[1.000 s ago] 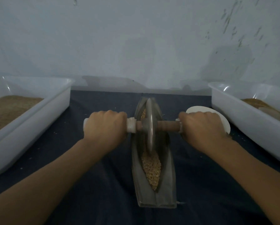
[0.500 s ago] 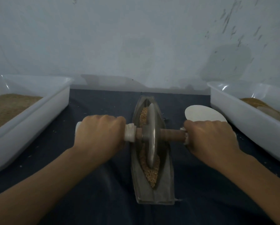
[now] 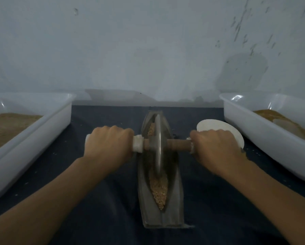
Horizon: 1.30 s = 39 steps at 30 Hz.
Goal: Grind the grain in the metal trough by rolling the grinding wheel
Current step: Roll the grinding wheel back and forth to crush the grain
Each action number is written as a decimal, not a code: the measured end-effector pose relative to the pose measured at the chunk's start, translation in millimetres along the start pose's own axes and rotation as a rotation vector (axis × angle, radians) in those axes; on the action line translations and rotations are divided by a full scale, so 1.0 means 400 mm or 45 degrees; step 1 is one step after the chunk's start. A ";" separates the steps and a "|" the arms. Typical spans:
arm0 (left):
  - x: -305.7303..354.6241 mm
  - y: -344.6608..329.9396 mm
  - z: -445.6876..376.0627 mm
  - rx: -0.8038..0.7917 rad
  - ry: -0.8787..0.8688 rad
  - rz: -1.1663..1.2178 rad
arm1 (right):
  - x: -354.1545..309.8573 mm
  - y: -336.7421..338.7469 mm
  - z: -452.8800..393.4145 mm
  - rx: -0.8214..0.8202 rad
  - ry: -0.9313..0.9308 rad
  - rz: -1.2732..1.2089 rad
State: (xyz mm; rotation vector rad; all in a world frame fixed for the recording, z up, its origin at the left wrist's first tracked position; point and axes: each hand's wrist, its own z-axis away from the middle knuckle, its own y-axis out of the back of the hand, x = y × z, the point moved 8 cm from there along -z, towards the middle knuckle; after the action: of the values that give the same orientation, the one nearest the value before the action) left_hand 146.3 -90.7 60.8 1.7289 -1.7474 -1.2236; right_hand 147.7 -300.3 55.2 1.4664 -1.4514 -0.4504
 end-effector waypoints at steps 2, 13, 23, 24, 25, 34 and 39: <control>0.020 0.039 0.047 0.064 -0.091 0.053 | -0.008 0.028 0.057 0.027 0.030 -0.059; -0.019 -0.071 -0.057 -0.069 0.121 0.039 | 0.005 -0.016 -0.095 0.026 -0.036 0.076; 0.013 0.043 0.058 -0.140 -0.102 -0.054 | -0.020 0.077 0.085 0.071 0.124 -0.103; 0.014 0.050 0.058 -0.144 -0.115 -0.068 | -0.018 0.087 0.091 0.088 0.109 -0.124; 0.014 0.047 0.052 -0.168 -0.104 -0.060 | -0.019 0.084 0.088 0.062 0.092 -0.121; -0.015 -0.076 -0.079 -0.213 0.091 0.067 | 0.013 -0.033 -0.104 -0.031 -0.075 -0.013; -0.010 -0.046 -0.020 -0.229 0.046 0.086 | -0.006 0.003 -0.038 -0.048 -0.007 0.031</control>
State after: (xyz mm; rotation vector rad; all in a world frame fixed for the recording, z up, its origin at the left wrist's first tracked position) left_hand 164.3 -86.5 51.8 1.5669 -1.6088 -1.2707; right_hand 158.8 -292.3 62.3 1.4176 -1.4562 -0.4649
